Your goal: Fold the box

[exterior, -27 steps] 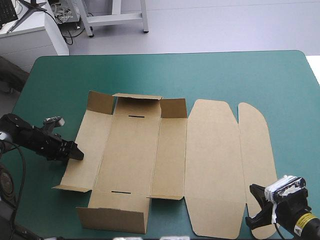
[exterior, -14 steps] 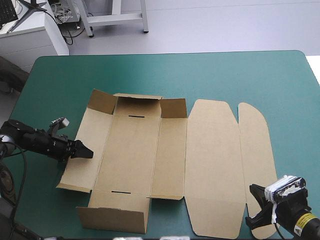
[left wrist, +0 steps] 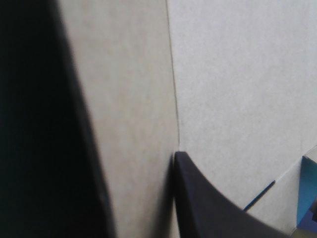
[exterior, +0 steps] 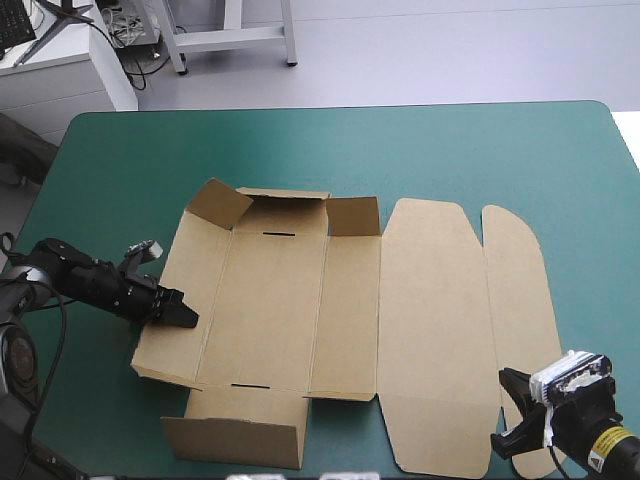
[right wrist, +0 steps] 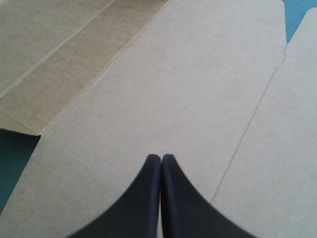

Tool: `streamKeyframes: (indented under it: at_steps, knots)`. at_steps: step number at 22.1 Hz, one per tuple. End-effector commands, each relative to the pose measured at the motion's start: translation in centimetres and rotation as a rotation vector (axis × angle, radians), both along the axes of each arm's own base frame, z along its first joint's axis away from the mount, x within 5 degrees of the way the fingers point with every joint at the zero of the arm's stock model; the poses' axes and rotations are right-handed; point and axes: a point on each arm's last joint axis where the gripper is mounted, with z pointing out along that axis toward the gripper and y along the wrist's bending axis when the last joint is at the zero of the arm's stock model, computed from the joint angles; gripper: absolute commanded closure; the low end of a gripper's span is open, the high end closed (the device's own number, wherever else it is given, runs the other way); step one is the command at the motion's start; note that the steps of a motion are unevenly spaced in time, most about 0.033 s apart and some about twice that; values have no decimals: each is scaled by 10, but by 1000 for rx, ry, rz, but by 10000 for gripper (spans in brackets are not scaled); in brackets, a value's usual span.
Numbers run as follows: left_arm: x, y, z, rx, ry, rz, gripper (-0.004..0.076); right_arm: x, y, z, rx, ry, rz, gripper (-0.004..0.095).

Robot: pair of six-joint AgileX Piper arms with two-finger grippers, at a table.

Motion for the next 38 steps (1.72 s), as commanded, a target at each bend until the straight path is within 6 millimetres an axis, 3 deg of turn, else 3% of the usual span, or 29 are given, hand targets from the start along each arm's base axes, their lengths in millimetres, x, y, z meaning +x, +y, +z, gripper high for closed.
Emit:
streamKeyframes:
  at_steps: [1, 6, 8, 9, 14, 20, 29, 33, 38]
  knots:
    - [-1, -6, 9, -7, -30, -24, 734, 2, 1, 13, 37, -75, 3, 928]
    - [10, -6, 21, 19, -81, -52, 734, 2, 1, 13, 37, -75, 3, 928]
    - [24, -11, 43, 66, -155, -132, 734, 2, 1, 13, 37, -75, 3, 928]
    - [38, -17, 63, 140, -240, -199, 734, 2, 1, 13, 37, -75, 3, 928]
    - [74, -73, 151, 487, -640, -474, 734, 2, 1, 13, 37, -75, 3, 928]
    - [71, -127, 203, 638, -908, -627, 734, 2, 2, 13, 43, -70, 5, 928]
    - [47, -198, 218, 892, -1155, -887, 734, 2, 2, 13, 49, -67, 6, 928]
    - [27, -235, 221, 872, -1273, -972, 734, 2, 2, 13, 49, -67, 6, 928]
    - [-2, -263, 212, 873, -1314, -1095, 734, 2, 2, 13, 49, -67, 6, 928]
